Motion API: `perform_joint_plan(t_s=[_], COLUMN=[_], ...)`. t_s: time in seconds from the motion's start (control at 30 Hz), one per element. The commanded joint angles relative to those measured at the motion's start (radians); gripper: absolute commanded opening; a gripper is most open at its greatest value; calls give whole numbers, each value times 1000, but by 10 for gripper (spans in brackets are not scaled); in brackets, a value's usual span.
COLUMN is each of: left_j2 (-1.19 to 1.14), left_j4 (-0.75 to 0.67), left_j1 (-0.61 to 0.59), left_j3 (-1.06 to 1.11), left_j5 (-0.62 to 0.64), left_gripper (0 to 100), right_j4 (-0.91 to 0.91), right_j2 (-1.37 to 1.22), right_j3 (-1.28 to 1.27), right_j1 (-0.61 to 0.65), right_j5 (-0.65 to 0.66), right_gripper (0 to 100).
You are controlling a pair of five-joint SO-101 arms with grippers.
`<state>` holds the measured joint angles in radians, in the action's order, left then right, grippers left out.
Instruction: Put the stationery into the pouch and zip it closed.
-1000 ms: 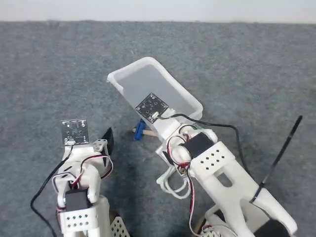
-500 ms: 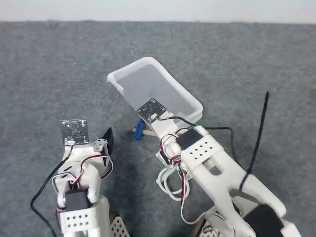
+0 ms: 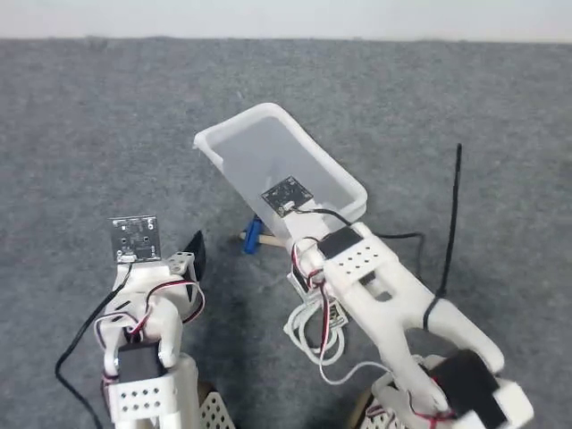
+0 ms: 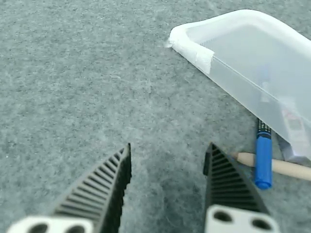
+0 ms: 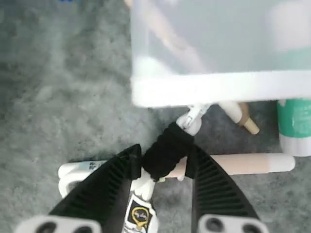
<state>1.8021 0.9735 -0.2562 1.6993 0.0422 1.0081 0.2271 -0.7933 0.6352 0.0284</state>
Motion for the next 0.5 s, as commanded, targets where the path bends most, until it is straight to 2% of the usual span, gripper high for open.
perform_joint_plan(t_s=[0.0, 0.33, 0.47], left_j2=[21, 21, 21], left_j4=[-31, -29, -29], left_j1=[-6, -6, -6], left_j3=[-16, -16, -16], left_j5=[12, 12, 12], left_gripper=[233, 233, 233], right_j4=[-15, -44, -48], right_j2=[-5, -33, -22], right_j3=[80, 84, 84], right_j1=[-19, -19, -19], right_j5=[-15, -15, -3], right_gripper=[146, 138, 22])
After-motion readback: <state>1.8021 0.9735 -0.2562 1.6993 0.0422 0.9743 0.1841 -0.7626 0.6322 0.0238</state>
